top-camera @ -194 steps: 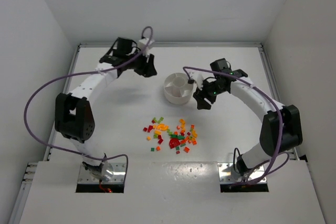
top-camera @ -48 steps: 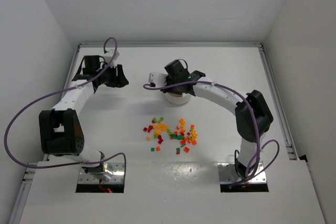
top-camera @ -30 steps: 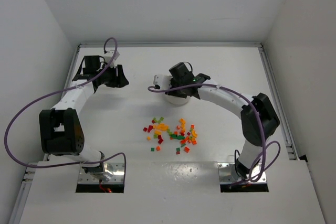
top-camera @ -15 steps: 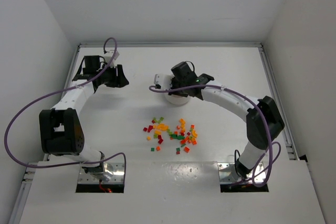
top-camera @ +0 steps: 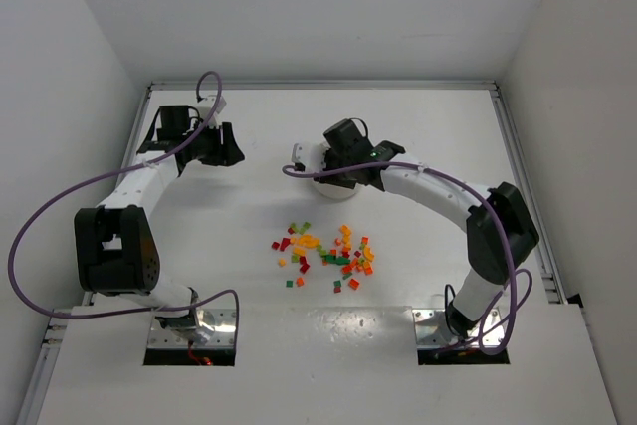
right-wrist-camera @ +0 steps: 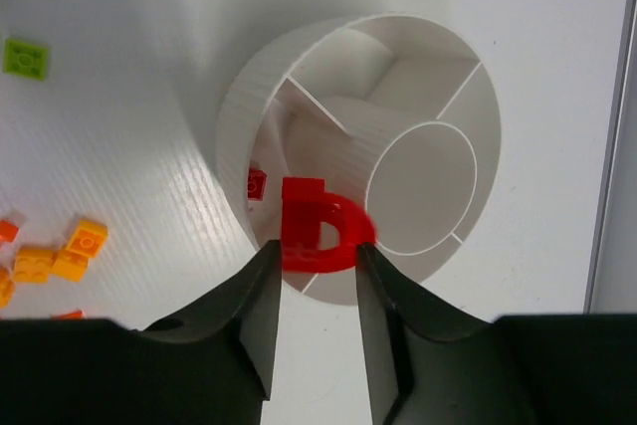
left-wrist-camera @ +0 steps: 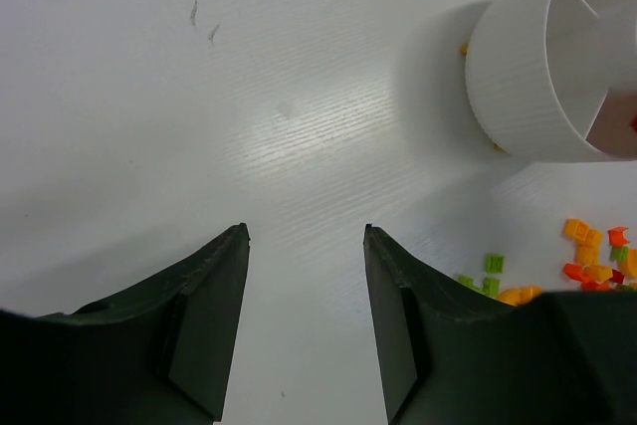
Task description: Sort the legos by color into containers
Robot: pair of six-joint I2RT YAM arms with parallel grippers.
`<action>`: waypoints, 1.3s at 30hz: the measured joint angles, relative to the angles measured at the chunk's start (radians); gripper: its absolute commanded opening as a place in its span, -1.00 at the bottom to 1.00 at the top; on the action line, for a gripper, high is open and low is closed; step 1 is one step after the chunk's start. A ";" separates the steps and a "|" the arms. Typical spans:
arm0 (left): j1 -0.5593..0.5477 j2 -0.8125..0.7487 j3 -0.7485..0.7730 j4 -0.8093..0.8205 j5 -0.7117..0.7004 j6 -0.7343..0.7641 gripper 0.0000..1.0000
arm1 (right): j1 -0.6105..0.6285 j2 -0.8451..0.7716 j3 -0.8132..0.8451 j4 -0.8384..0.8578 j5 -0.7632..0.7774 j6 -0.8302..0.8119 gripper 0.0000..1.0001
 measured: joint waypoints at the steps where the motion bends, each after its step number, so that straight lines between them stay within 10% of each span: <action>1: 0.000 0.000 0.000 0.000 0.000 0.000 0.11 | 0.000 0.000 0.000 0.003 0.005 0.000 -0.24; 15: 0.000 -0.019 -0.018 -0.023 0.042 0.069 0.04 | 0.000 -0.011 -0.010 0.011 -0.035 0.070 -0.31; 19: -0.032 -0.066 -0.033 -0.195 0.113 0.310 0.04 | -0.011 -0.040 -0.005 -0.055 -0.103 0.167 -0.31; 27: -0.180 -0.077 -0.156 -0.546 0.205 0.843 0.01 | -0.113 -0.112 -0.122 -0.114 -0.209 0.402 0.48; 39: -0.339 -0.010 -0.211 -0.459 0.213 1.070 0.01 | -0.387 -0.112 -0.137 -0.169 -0.349 0.633 0.41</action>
